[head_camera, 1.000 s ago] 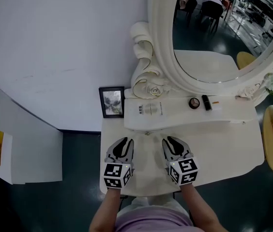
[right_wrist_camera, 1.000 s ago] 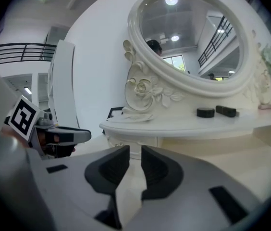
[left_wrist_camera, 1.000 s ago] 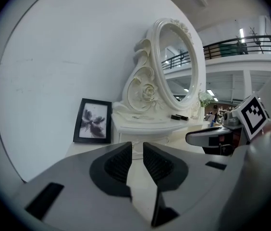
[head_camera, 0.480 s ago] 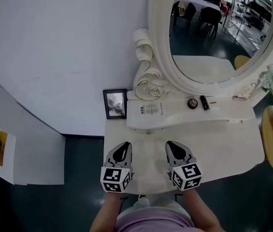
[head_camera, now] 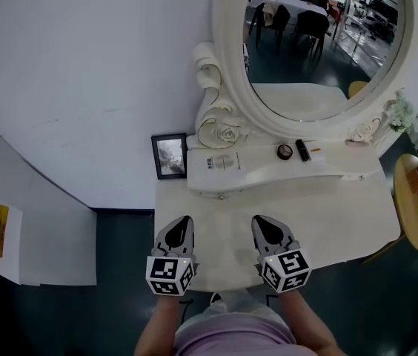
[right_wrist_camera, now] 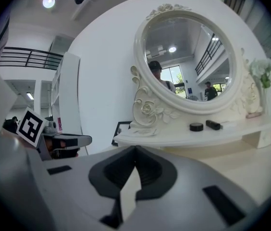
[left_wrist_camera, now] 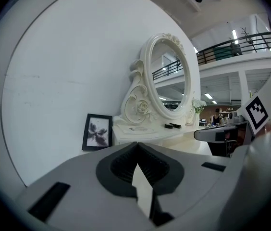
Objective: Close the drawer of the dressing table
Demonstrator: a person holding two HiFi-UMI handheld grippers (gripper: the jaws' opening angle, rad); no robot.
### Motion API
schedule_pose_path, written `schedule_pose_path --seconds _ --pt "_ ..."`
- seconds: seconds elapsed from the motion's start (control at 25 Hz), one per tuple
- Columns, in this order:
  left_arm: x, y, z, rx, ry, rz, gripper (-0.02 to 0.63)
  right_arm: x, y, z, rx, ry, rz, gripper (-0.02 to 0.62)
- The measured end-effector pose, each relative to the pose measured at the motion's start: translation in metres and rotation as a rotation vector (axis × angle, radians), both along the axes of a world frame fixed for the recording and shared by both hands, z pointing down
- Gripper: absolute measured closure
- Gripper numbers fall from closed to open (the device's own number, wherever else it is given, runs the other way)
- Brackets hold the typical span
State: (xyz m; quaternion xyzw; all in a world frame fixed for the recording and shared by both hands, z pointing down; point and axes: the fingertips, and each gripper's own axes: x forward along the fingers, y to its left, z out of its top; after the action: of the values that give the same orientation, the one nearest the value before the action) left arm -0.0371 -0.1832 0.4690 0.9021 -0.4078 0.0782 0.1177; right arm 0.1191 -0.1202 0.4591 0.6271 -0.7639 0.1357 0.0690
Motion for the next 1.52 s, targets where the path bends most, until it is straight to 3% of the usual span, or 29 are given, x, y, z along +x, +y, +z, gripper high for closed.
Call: schedule_pose_path --seconds 1.12,1.52 --pt "-0.006 0.016 -0.027 0.056 0.025 -0.004 0.604 0.010 0.021 -0.036 0.076 -0.021 0.030 0.592" --pt "-0.003 0.009 -0.023 0.037 0.009 -0.017 0.603 0.011 0.014 -0.034 0.071 -0.022 0.016 0.592"
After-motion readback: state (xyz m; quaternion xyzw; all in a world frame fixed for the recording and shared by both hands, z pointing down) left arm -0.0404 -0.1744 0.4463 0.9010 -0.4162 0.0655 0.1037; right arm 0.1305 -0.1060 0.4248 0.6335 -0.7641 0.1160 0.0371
